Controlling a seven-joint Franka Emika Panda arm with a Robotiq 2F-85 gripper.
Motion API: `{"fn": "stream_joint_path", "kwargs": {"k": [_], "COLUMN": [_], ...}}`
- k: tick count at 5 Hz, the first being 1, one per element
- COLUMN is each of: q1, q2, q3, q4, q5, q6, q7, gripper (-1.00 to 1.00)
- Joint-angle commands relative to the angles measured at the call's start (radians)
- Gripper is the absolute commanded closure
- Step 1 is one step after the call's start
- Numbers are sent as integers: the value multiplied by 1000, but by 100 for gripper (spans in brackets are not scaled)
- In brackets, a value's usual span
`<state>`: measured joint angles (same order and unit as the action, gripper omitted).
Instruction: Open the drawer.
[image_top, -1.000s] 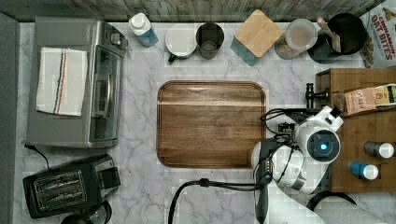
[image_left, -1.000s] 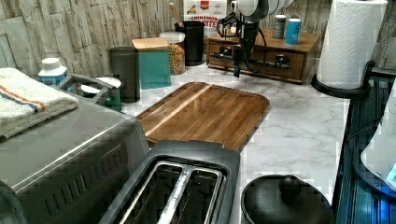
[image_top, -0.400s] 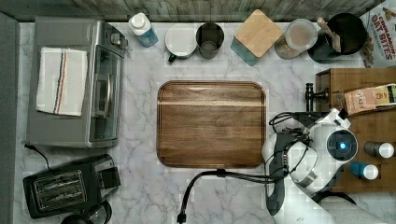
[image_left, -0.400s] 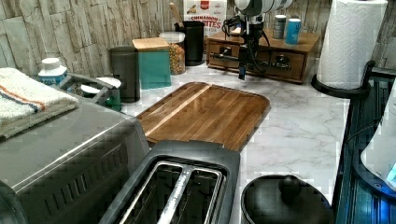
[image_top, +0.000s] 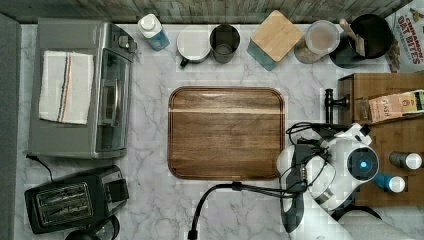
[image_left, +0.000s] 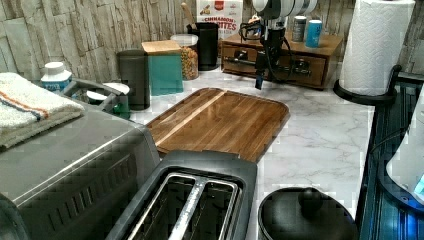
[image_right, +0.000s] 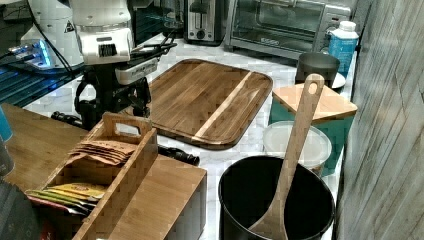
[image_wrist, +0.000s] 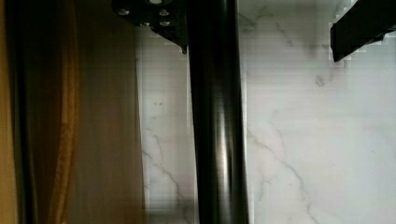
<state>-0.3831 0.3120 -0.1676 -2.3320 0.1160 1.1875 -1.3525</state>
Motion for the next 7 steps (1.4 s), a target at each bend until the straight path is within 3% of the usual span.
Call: {"fn": "stream_joint_path", "kwargs": {"k": [1,2,3,4,6,7], "q1": [195,191,263,347,309,304], "q2": [-185,-183,-186,-221,-239,-239], "q3": [139,221,254,237,352,358], "q4": [-169,-195,-233,-252,-248,-248], "q5": [27,124,97,-84,90,89], "q6": [-61,-35,42,34,-6,-6], "q7": [219,156,289,552,442,443], "gripper": [-100,-100,-100,-100,-100,-100]}}
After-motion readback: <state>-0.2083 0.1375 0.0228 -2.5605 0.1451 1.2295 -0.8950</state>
